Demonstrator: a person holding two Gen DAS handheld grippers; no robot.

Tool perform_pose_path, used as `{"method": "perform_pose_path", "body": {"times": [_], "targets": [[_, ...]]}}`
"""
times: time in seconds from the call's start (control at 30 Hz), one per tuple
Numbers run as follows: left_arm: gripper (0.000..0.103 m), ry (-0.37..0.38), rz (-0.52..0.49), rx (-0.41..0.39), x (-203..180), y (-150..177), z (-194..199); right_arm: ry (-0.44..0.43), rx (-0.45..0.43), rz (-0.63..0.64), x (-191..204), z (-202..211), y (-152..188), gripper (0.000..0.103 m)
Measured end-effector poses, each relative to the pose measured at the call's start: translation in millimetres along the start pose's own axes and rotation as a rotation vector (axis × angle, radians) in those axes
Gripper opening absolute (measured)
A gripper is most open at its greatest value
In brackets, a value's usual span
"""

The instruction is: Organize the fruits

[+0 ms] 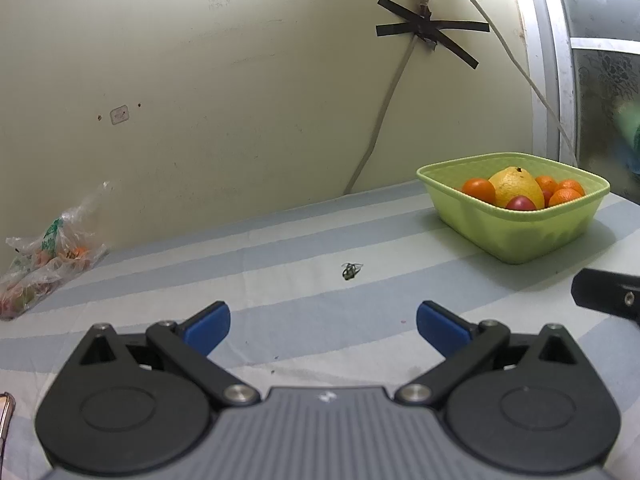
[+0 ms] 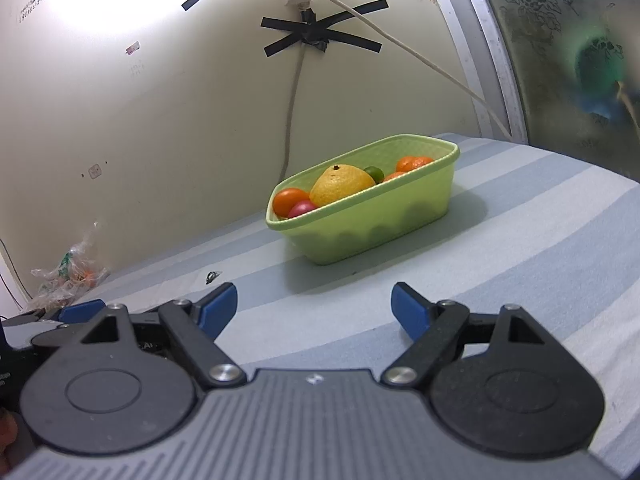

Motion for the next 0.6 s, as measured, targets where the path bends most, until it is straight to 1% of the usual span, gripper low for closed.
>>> {"method": "perform_pose_path", "body": {"times": [0.6], "targets": [[0.103, 0.021, -0.05, 0.005, -6.3, 1.4, 2.2, -0.003, 0.001, 0.001, -0.5, -1.1, -0.1, 0.086]]}}
Point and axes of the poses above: each gripper's, at about its wrist camera, not at the fingertips, and z roughly against the way its jaws point, x to its left, y to its underside, the point moved 4 cm from there along -z, roughly the way its jaws point, and after that the axes turned 13 degrees about y, right-handed, at the moved point
